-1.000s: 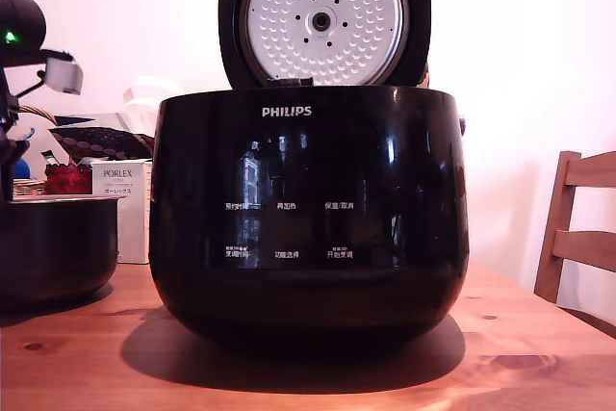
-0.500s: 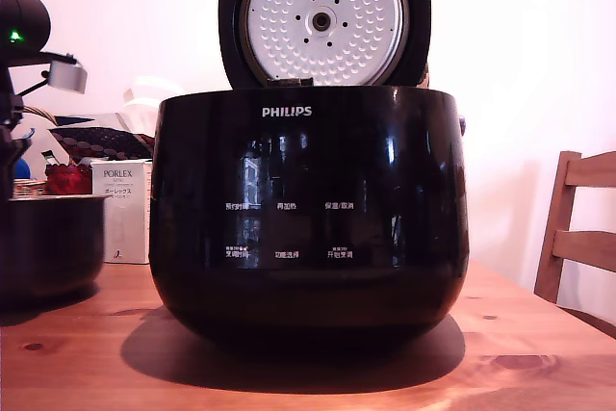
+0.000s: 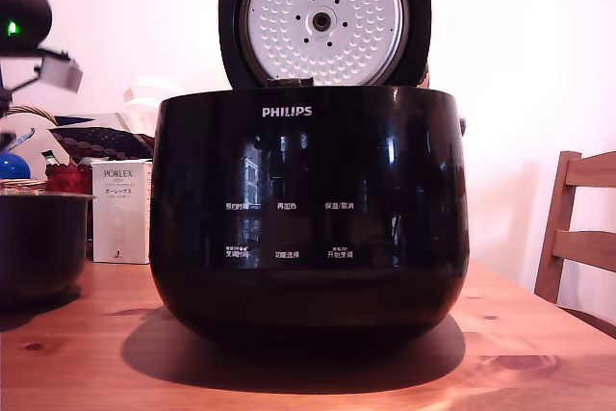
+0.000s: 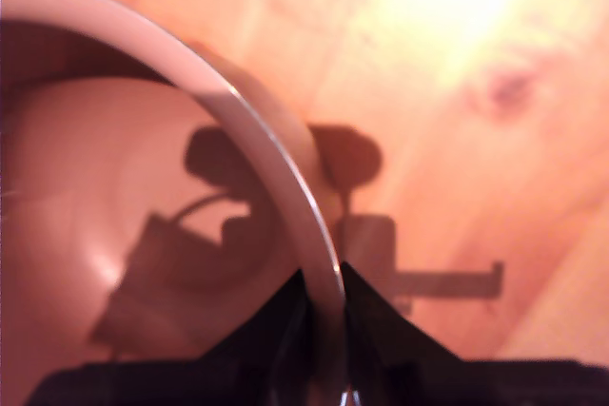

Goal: Pick up the metallic pot next to the rice cooker

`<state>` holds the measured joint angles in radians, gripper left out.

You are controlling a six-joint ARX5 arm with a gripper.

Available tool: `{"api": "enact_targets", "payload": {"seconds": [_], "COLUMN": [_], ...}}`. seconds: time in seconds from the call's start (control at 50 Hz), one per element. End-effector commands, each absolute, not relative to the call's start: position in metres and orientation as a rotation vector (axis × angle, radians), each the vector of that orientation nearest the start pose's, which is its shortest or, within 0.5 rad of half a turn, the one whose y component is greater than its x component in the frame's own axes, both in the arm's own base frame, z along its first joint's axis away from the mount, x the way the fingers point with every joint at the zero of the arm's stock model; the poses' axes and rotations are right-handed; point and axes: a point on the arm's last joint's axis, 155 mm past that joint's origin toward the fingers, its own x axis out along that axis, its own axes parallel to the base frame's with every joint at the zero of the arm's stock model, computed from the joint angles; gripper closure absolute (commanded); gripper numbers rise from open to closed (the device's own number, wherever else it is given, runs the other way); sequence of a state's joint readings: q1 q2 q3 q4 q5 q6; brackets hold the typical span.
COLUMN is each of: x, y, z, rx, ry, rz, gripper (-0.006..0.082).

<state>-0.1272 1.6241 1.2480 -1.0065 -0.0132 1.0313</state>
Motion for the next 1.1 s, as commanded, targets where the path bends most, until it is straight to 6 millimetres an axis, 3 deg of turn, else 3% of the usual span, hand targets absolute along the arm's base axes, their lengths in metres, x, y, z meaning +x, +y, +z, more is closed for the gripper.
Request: {"api": "enact_targets", "payload": {"seconds": [0.0,0.42,0.72,0.86,1.08], "x": [0.326,0.321,0.302,0.283,0.265], "y": [-0.046,-0.052,-0.054,-0.059,-0.066], "z": [0.096,0.143,0.174,0.190,0.223], "rx": [0.964,1.059,1.033,1.050,0.998], "ry": [1.186,1.072,1.040,1.029,1.016], "rz": [-0.806,-0.731,-0.698,-0.724,-0.703], "gripper": [0.0788,0.0788,0.0788,0.0788,0.0788]}}
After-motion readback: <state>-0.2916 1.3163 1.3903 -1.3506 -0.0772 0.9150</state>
